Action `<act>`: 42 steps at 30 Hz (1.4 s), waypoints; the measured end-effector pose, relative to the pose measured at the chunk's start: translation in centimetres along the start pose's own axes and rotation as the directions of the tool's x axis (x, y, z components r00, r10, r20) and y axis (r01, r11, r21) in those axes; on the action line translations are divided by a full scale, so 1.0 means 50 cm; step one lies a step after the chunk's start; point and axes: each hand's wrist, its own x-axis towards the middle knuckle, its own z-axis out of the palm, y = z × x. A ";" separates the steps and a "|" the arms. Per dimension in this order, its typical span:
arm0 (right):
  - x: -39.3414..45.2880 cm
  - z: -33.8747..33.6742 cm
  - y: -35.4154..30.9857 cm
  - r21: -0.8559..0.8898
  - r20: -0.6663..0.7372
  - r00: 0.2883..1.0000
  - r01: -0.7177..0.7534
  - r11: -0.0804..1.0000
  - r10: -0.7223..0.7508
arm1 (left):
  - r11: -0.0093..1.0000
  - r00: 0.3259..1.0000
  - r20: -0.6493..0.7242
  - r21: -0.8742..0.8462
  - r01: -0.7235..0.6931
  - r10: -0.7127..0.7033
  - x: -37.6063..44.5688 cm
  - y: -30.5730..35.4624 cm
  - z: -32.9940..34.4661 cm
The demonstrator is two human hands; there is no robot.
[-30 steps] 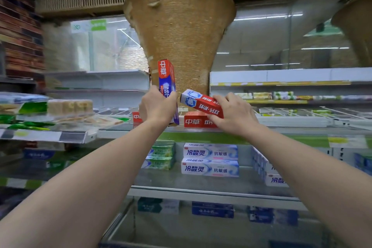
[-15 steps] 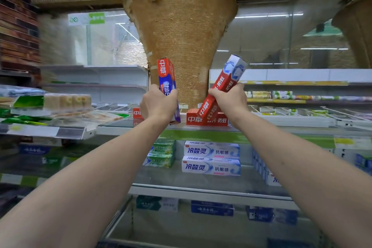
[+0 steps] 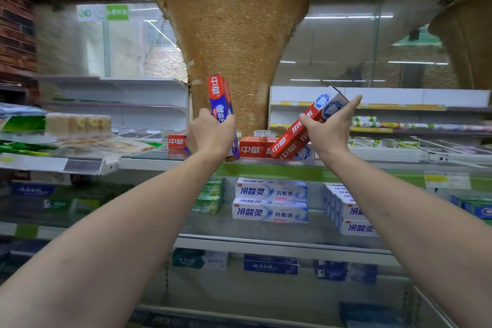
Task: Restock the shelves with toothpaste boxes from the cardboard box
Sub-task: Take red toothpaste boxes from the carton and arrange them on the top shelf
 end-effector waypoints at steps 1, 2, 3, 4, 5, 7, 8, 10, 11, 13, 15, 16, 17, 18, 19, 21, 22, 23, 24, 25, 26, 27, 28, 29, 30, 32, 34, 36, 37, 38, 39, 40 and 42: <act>0.003 -0.006 0.003 0.004 -0.010 1.000 0.006 1.000 -0.006 | 1.000 1.000 0.004 0.002 0.003 -0.003 -0.003 0.000 0.001; 0.005 -0.012 0.005 0.001 -0.017 1.000 0.018 1.000 -0.018 | 1.000 1.000 0.006 0.004 0.005 -0.005 -0.005 0.000 0.002; 0.007 -0.017 0.008 -0.014 -0.014 0.999 0.031 0.999 -0.032 | 1.000 1.000 0.008 0.005 0.006 -0.006 -0.007 0.000 0.003; 0.008 -0.022 0.010 -0.042 -0.004 0.999 0.043 0.998 -0.043 | 1.000 1.000 0.007 0.006 0.004 -0.004 -0.008 0.001 0.003; 0.010 -0.025 0.013 -0.076 0.004 0.999 0.045 0.996 -0.045 | 1.000 1.000 0.007 0.007 0.001 -0.001 -0.008 0.001 0.003; 0.015 -0.032 0.016 -0.146 0.013 0.999 0.041 0.988 -0.039 | 1.000 1.000 0.005 0.010 -0.004 0.004 -0.008 0.002 0.001; 0.019 -0.036 0.018 -0.201 0.022 0.999 0.039 0.979 -0.036 | 1.000 1.000 0.003 0.014 -0.005 0.004 -0.008 0.003 0.000; 0.022 -0.047 0.024 -0.351 0.058 0.997 0.063 0.934 -0.046 | 1.000 1.000 0.000 0.020 0.000 0.000 -0.008 0.002 -0.002; 0.023 -0.051 0.032 -0.415 0.084 0.995 0.083 0.906 -0.052 | 1.000 1.000 -0.001 0.020 0.003 -0.003 -0.007 0.001 -0.002; 0.021 -0.054 0.049 -0.493 0.141 0.990 0.088 0.865 -0.020 | 1.000 1.000 -0.002 0.024 0.003 -0.003 -0.006 -0.001 -0.002; 0.013 -0.049 0.060 -0.543 0.190 0.981 0.069 0.837 0.043 | 0.999 1.000 -0.003 0.034 -0.002 0.002 -0.005 -0.002 -0.001; 0.008 -0.046 0.063 -0.568 0.212 0.975 0.066 0.821 0.069 | 0.999 1.000 -0.003 0.037 -0.004 0.004 -0.005 -0.002 0.000; 0.003 -0.042 0.064 -0.591 0.231 0.969 0.067 0.804 0.090 | 0.999 1.000 -0.004 0.042 -0.007 0.007 -0.005 -0.002 0.001; -0.002 -0.037 0.064 -0.614 0.249 0.962 0.072 0.786 0.107 | 0.999 1.000 -0.005 0.047 -0.009 0.009 -0.006 -0.001 0.001; -0.007 -0.032 0.062 -0.635 0.263 0.956 0.070 0.769 0.130 | 0.999 1.000 -0.005 0.053 -0.013 0.013 -0.006 0.000 0.002; -0.011 -0.023 0.058 -0.654 0.273 0.948 0.056 0.754 0.166 | 0.998 1.000 -0.004 0.063 -0.020 0.020 -0.008 0.000 0.004; -0.010 -0.019 0.057 -0.655 0.273 0.946 0.050 0.754 0.174 | 0.997 1.000 -0.001 0.068 -0.021 0.021 -0.008 0.001 0.005; -0.008 -0.017 0.056 -0.654 0.277 0.944 0.048 0.755 0.180 | 0.997 1.000 -0.001 0.072 -0.022 0.022 -0.007 0.002 0.007; -0.006 -0.015 0.054 -0.653 0.282 0.942 0.048 0.756 0.183 | 0.997 1.000 -0.002 0.075 -0.023 0.023 -0.006 0.003 0.009; -0.003 -0.013 0.053 -0.651 0.285 0.940 0.044 0.758 0.190 | 0.997 1.000 -0.003 0.077 -0.024 0.024 -0.005 0.004 0.011; -0.002 -0.012 0.052 -0.649 0.285 0.938 0.038 0.760 0.197 | 0.997 1.000 -0.002 0.077 -0.023 0.023 -0.004 0.005 0.013; -0.002 -0.011 0.052 -0.646 0.284 0.937 0.030 0.763 0.204 | 0.997 1.000 -0.001 0.078 -0.024 0.024 -0.003 0.007 0.015; -0.003 -0.009 0.052 -0.645 0.283 0.937 0.029 0.764 0.204 | 0.997 1.000 0.002 0.078 -0.025 0.024 -0.002 0.008 0.017; -0.004 -0.008 0.051 -0.645 0.283 0.937 0.028 0.764 0.205 | 0.997 1.000 0.005 0.076 -0.027 0.027 -0.002 0.010 0.018; -0.003 -0.005 0.052 -0.644 0.280 0.938 0.026 0.765 0.204 | 0.997 1.000 0.007 0.074 -0.028 0.028 -0.001 0.011 0.020; -0.004 -0.003 0.051 -0.654 0.251 0.946 0.011 0.756 0.203 | 0.997 0.999 0.006 0.074 -0.033 0.032 0.001 0.016 0.023; -0.005 -0.002 0.047 -0.668 0.227 0.954 0.004 0.744 0.198 | 0.997 0.999 0.006 0.060 -0.039 0.038 0.003 0.021 0.028; -0.011 -0.001 0.043 -0.676 0.219 0.955 0.000 0.737 0.202 | 0.998 0.999 0.014 0.045 -0.048 0.047 0.004 0.028 0.035; -0.014 -0.001 0.042 -0.679 0.219 0.955 0.001 0.734 0.202 | 0.998 0.998 0.018 0.044 -0.054 0.053 0.004 0.032 0.038; -0.016 0.000 0.042 -0.684 0.223 0.955 0.010 0.730 0.197 | 0.997 0.998 0.023 0.044 -0.060 0.059 0.004 0.036 0.041; -0.019 -0.001 0.040 -0.690 0.232 0.953 0.019 0.724 0.196 | 0.997 0.997 0.030 0.042 -0.066 0.065 0.004 0.041 0.044; -0.019 -0.003 0.038 -0.693 0.248 0.948 0.031 0.720 0.198 | 0.997 0.997 0.038 0.034 -0.074 0.072 0.003 0.046 0.047; -0.016 -0.008 0.030 -0.684 0.288 0.929 0.031 0.729 0.231 | 0.996 0.995 0.054 0.013 -0.088 0.088 0.005 0.057 0.052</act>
